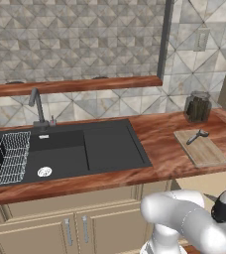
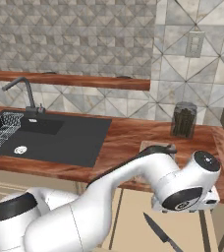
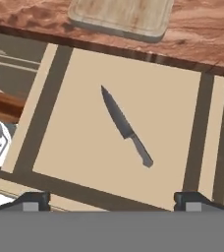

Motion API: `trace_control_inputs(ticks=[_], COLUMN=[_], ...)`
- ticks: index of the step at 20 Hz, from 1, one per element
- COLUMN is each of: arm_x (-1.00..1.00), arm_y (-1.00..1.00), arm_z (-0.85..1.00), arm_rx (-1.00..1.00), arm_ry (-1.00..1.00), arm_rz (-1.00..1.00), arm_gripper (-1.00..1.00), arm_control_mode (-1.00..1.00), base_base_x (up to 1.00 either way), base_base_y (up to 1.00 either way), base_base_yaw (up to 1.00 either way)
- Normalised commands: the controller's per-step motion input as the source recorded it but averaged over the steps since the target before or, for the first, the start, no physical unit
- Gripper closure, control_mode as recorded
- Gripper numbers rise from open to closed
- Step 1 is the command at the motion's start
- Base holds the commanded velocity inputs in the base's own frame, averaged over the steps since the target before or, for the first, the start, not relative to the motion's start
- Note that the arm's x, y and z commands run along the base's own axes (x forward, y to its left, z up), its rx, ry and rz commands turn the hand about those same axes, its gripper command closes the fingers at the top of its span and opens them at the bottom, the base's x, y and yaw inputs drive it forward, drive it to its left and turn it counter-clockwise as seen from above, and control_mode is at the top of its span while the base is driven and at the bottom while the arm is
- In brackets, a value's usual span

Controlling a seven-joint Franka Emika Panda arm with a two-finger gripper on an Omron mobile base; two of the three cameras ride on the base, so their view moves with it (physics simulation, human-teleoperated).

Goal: Open the drawer on the right and place the cutting tools on the cutting board.

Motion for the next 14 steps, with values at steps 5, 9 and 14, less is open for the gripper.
trace_control_inputs(ticks=[5, 9, 14], arm_x=[0.14, 0.34, 0.26], arm_y=[0.0, -0.08, -0.13], arm_z=[-0.39, -0.15, -0.14], arm_rx=[-0.04, -0.12, -0.13], arm_ry=[-0.23, 0.0, 0.12], arm_rz=[0.2, 0.08, 0.04], arm_gripper=[-1.0, -1.0, -1.0], arm_control_mode=[-1.0, -1.0, -1.0], base_base_x=[0.0, 0.0, 0.0], base_base_y=[0.0, 0.0, 0.0], base_base_yaw=[0.0, 0.0, 0.0])
